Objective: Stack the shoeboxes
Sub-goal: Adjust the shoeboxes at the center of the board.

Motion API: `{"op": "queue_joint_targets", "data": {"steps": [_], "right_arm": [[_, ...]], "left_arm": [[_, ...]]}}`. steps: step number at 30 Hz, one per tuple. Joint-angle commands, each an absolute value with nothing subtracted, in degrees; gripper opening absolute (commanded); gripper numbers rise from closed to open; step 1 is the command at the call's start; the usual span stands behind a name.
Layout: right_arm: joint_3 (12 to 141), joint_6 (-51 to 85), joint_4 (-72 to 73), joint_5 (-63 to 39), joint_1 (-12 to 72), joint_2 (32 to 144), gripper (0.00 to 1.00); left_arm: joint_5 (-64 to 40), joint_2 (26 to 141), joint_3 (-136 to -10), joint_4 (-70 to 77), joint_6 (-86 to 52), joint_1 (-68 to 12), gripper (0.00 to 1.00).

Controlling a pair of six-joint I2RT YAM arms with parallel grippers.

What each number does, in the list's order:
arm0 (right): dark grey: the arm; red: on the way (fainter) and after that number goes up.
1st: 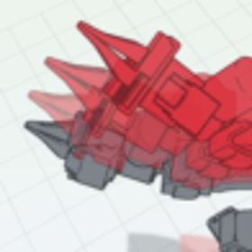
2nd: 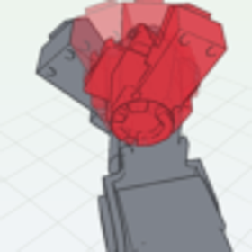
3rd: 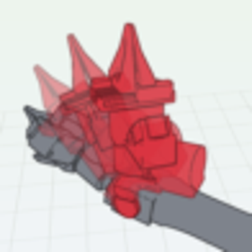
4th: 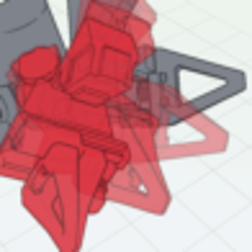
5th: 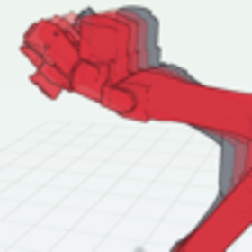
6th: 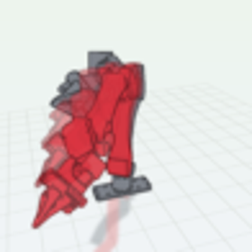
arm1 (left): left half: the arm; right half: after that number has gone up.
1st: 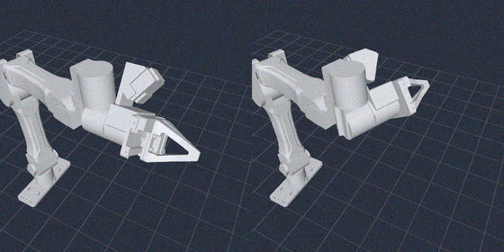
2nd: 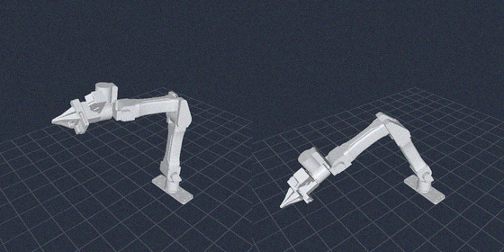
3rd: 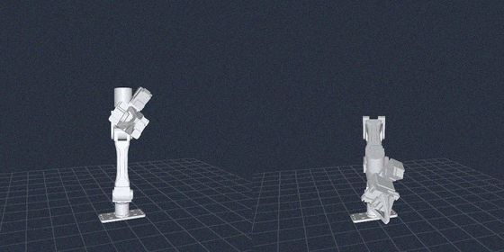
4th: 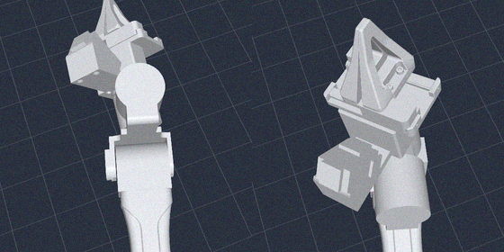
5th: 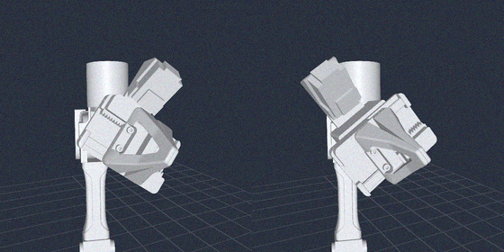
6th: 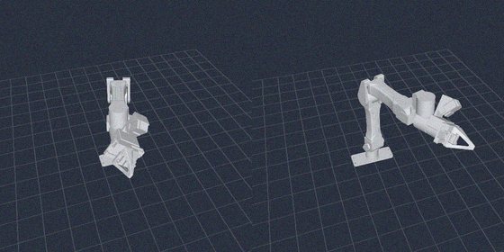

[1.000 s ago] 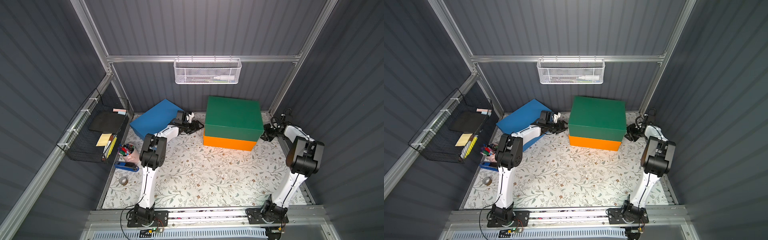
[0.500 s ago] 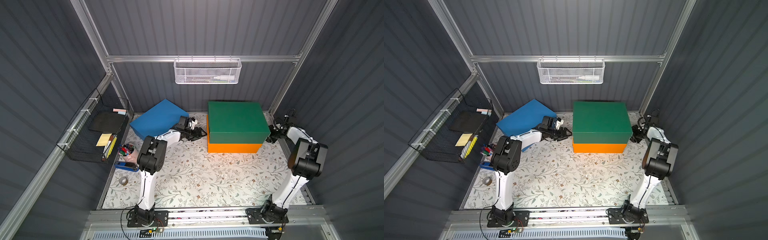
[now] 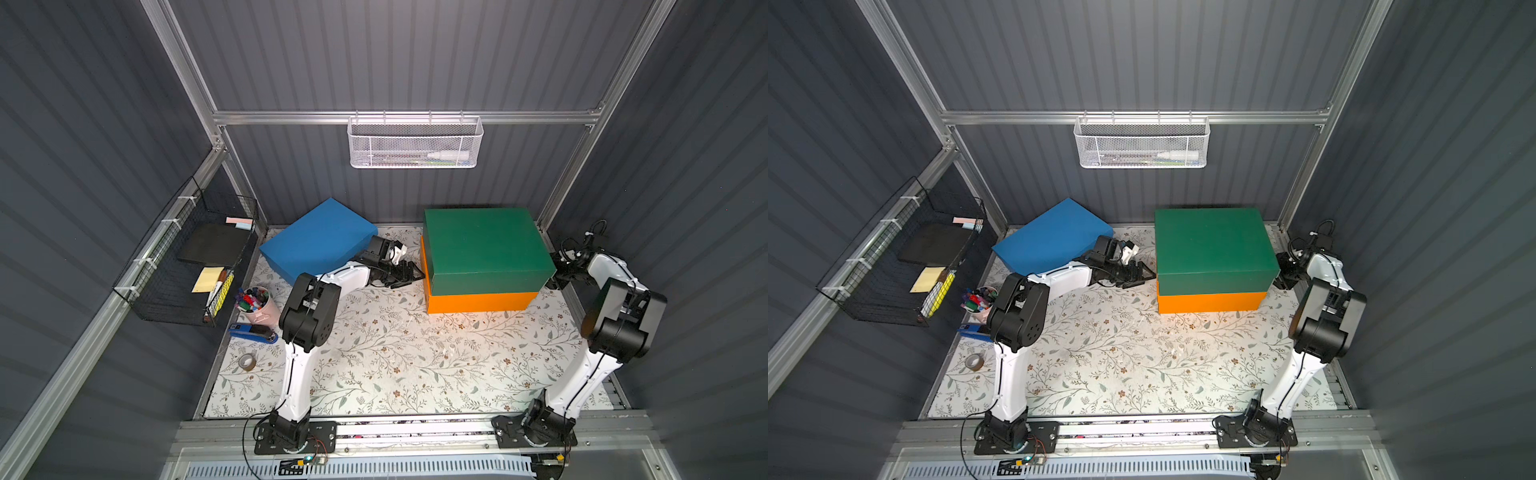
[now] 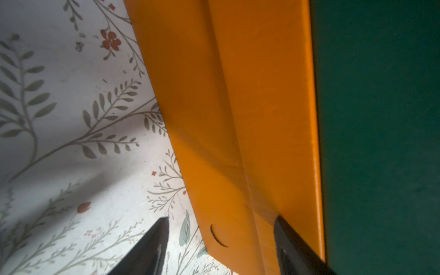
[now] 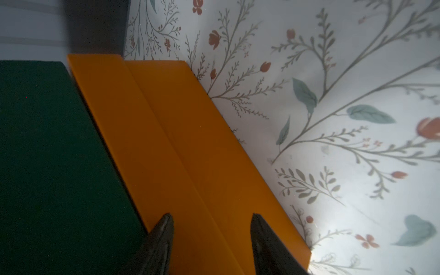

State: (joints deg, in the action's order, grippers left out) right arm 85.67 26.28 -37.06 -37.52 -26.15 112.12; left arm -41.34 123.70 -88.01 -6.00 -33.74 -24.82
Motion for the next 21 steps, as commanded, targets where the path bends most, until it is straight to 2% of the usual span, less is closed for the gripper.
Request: {"op": "queue_joint_targets", "data": {"steps": [1,8,16,21], "right_arm": [[87.48,23.06,-43.37,-39.98,-25.28,111.08,0.59],[88.28,22.29,-44.67,-35.07,-30.33,106.33,0.73],[88.13,20.71,-47.49,-28.98,-34.25,96.3,0.8],[84.16,20.47,-48.4,-24.52,-34.8,85.31,0.83]], "left_arm": [[-43.49,121.15,-89.83,-7.57,-30.94,-27.25,0.76],[-37.44,117.27,-89.47,-9.18,-29.21,-26.03,0.86],[-32.19,111.58,-90.6,-12.04,-26.26,-24.41,0.92],[-28.21,106.21,-90.47,-13.27,-25.37,-24.01,0.98]]}}
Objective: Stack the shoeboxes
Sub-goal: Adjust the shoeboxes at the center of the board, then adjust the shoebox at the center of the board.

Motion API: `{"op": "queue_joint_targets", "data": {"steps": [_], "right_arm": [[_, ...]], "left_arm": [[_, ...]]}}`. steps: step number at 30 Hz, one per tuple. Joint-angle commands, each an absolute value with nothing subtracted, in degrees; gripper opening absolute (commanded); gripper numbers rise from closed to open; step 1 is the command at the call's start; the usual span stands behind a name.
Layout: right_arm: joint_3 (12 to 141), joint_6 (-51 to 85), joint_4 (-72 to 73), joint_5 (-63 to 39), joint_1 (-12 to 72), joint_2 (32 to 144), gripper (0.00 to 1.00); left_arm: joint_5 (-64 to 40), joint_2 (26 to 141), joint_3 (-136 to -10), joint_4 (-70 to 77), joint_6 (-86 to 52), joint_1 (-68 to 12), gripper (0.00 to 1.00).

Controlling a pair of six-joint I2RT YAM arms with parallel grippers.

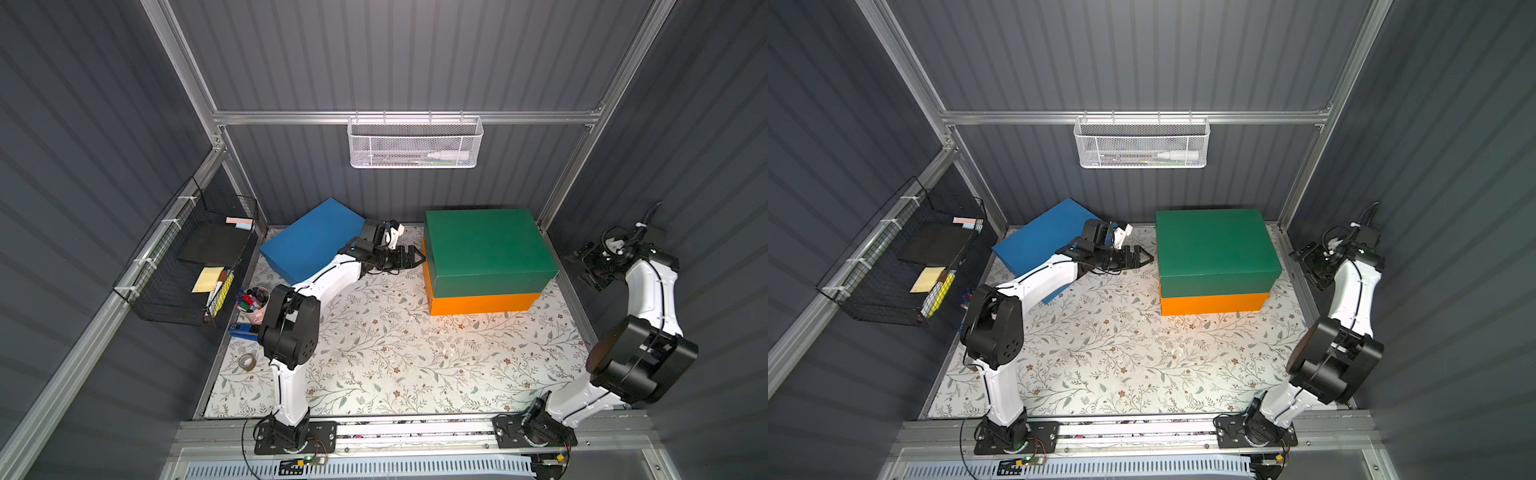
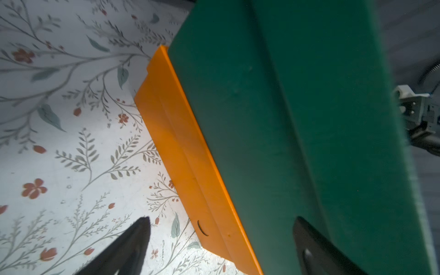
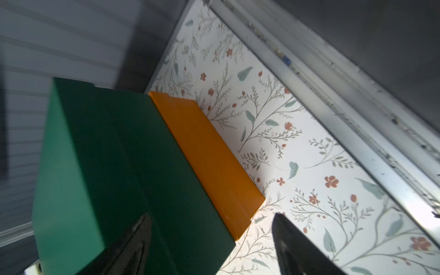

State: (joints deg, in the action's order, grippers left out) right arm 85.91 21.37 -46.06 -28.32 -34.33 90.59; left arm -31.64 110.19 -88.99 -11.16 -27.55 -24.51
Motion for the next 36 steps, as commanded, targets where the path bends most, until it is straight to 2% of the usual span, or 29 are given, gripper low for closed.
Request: {"op": "queue_joint_targets", "data": {"steps": [1,7,10,13,17,22,28,30,36], "right_arm": [[83.46,19.93,-48.57,-24.37,-34.8,83.26,0.84],[82.59,17.85,-52.97,-24.4,-32.5,72.6,0.85],[83.94,16.15,-55.67,-22.48,-26.98,69.92,0.86],[85.55,16.69,-56.37,-15.35,-19.05,65.5,0.87],[91.23,18.11,-59.43,-10.93,-9.01,65.92,0.88],[100.09,19.49,-59.84,-5.96,8.48,73.31,0.89],[114.49,18.48,-57.54,-5.46,26.92,89.62,0.9],[119.98,17.66,-56.57,-7.37,31.01,96.53,0.89],[138.56,15.27,-58.44,-13.64,36.35,116.07,0.9]], "left_arm": [[-27.69,105.26,-90.37,-13.34,-25.24,-23.75,0.99],[-24.77,99.21,-90.45,-15.29,-24.78,-19.96,1.0],[-20.58,95.96,-89.86,-17.16,-24.36,-17.24,1.0],[-15.61,93.6,-89.56,-19.65,-23.32,-15.68,1.0],[-13.64,91.88,-89.09,-22.37,-23.28,-13.46,0.99],[-12.09,88.86,-86.31,-24.7,-25.06,-8.64,1.0],[-10.31,86.72,-83.21,-29.62,-28.43,-5.47,1.0],[-9.0,86.28,-82.4,-31.17,-30.0,-5.28,1.0],[-5.69,83.43,-76.95,-32.48,-33.53,-4.8,1.0]]}}
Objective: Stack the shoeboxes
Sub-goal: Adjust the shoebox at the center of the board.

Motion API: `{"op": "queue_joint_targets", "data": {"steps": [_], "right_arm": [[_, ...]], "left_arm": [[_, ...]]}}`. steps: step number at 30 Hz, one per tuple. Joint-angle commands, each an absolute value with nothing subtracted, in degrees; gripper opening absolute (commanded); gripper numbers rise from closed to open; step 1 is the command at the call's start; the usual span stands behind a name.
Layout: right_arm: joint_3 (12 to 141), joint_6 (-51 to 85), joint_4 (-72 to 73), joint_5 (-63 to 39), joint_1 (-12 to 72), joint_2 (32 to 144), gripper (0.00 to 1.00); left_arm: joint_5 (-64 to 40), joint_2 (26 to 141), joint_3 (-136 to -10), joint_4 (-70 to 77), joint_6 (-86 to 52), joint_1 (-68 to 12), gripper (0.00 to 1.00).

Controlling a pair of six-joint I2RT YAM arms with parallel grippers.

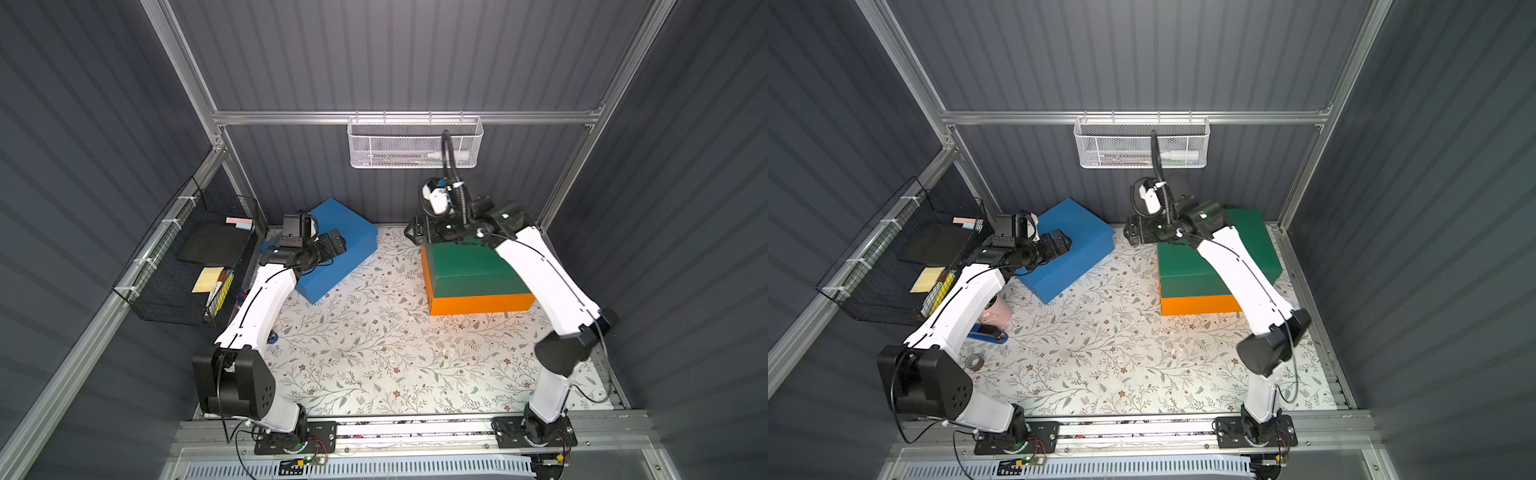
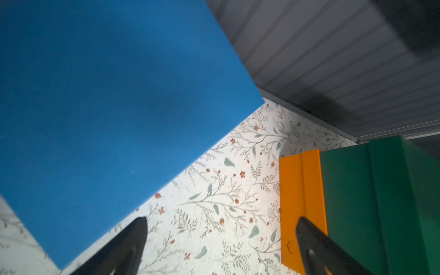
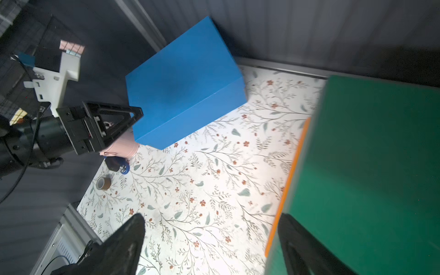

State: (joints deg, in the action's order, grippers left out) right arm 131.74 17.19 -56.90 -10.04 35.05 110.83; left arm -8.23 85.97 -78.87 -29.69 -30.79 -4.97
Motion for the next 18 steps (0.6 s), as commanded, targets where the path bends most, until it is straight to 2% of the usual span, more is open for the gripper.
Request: {"op": "queue_joint_targets", "data": {"steps": [1,6,9,18], "right_arm": [[141.78,14.92,-59.3,-13.82,37.03,118.8,0.9],[152.93,13.37,-59.25,-14.83,39.12,130.69,0.93],[152.89,12.87,-55.94,-12.98,39.27,133.8,0.97],[152.49,11.79,-43.4,-9.79,40.17,140.14,0.97]], "left_arm": [[-5.27,83.15,-76.53,-32.73,-33.93,-4.64,1.0],[-2.08,84.02,-76.09,-36.2,-36.24,-3.22,1.0],[-0.92,85.12,-76.38,-37.44,-37.42,-2.9,1.0],[2.49,86.85,-75.9,-33.74,-38.82,-2.64,1.0]]}}
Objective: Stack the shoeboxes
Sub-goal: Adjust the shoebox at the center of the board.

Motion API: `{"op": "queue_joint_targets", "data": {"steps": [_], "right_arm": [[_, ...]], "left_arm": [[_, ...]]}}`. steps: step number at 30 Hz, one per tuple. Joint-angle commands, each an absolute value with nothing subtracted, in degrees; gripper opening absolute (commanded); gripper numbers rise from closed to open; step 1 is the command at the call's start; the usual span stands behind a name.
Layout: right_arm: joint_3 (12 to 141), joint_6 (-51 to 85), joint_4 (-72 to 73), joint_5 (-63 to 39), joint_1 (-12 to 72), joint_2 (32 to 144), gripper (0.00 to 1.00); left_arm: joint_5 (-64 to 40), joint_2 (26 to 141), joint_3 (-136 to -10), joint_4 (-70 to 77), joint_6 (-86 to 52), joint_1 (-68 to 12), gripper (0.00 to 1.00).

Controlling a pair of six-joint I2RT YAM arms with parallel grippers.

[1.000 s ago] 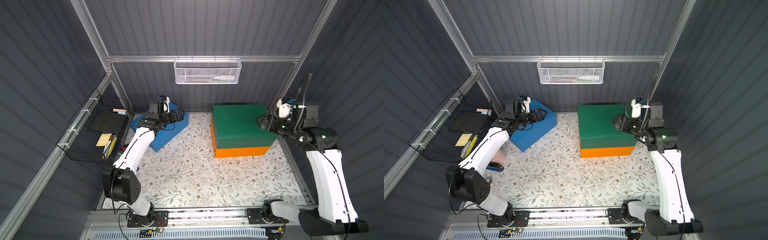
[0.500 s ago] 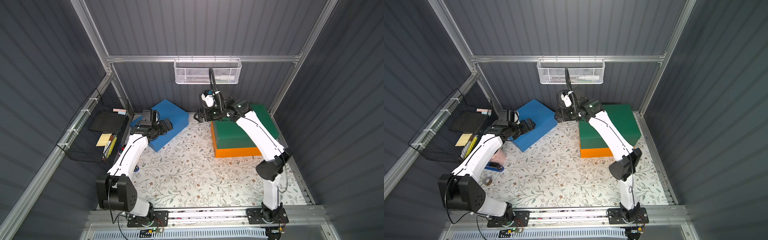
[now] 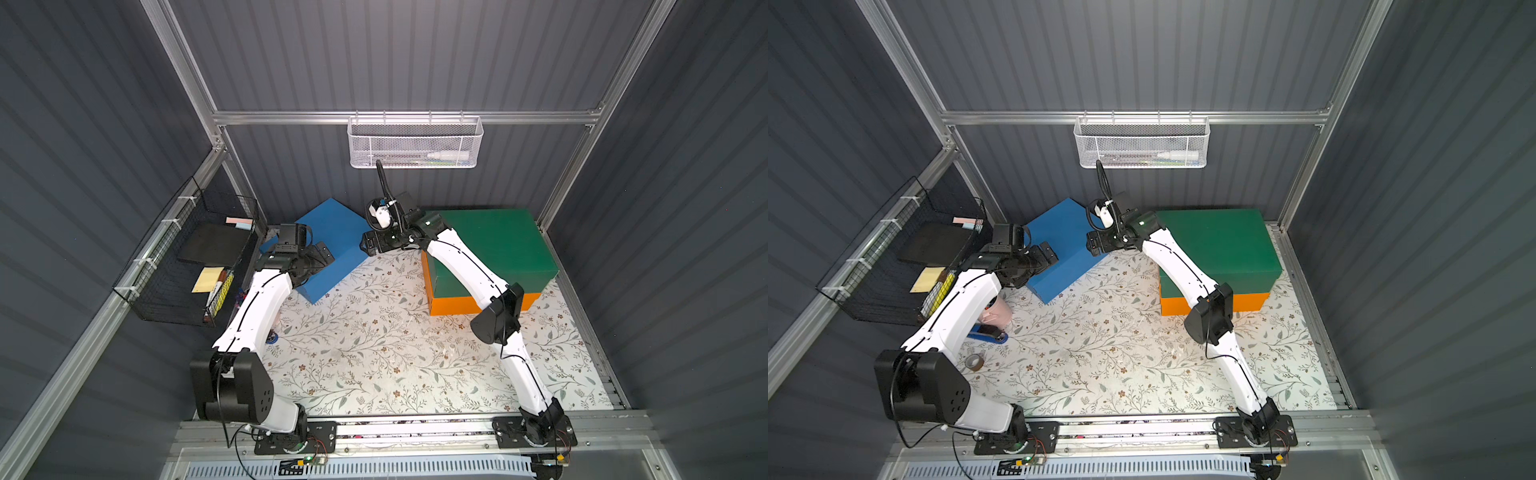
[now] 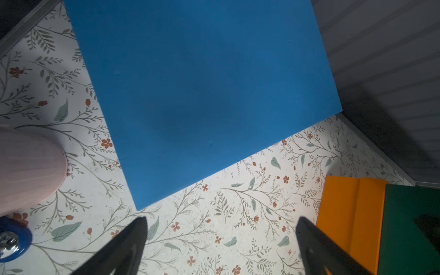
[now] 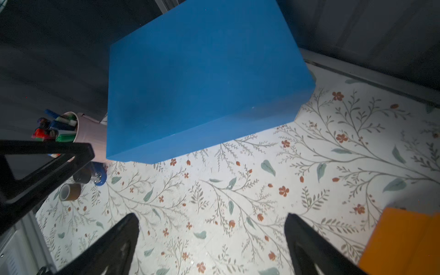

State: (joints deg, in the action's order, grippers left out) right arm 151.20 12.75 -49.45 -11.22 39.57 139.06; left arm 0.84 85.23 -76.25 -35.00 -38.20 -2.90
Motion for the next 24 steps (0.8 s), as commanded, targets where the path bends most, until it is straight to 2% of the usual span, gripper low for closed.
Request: {"op": "queue_joint_targets", "data": {"steps": [1,12,18,24], "right_arm": [[152.58,11.78,-42.33,-9.29,40.29,140.71,0.98],[152.19,12.34,-38.41,-8.72,40.61,142.97,0.98],[144.84,13.49,-34.55,-9.62,40.71,136.88,0.98],[141.32,13.1,-35.77,-10.35,40.71,130.94,0.99]], "left_arm": [[2.55,88.15,-76.34,-33.35,-38.23,-2.61,1.0],[7.13,99.84,-88.49,-34.56,-33.26,-2.78,1.0],[9.61,103.21,-90.52,-31.19,-28.72,-3.87,1.0],[12.34,111.94,-101.01,-31.4,-25.75,-3.87,1.0]]}}
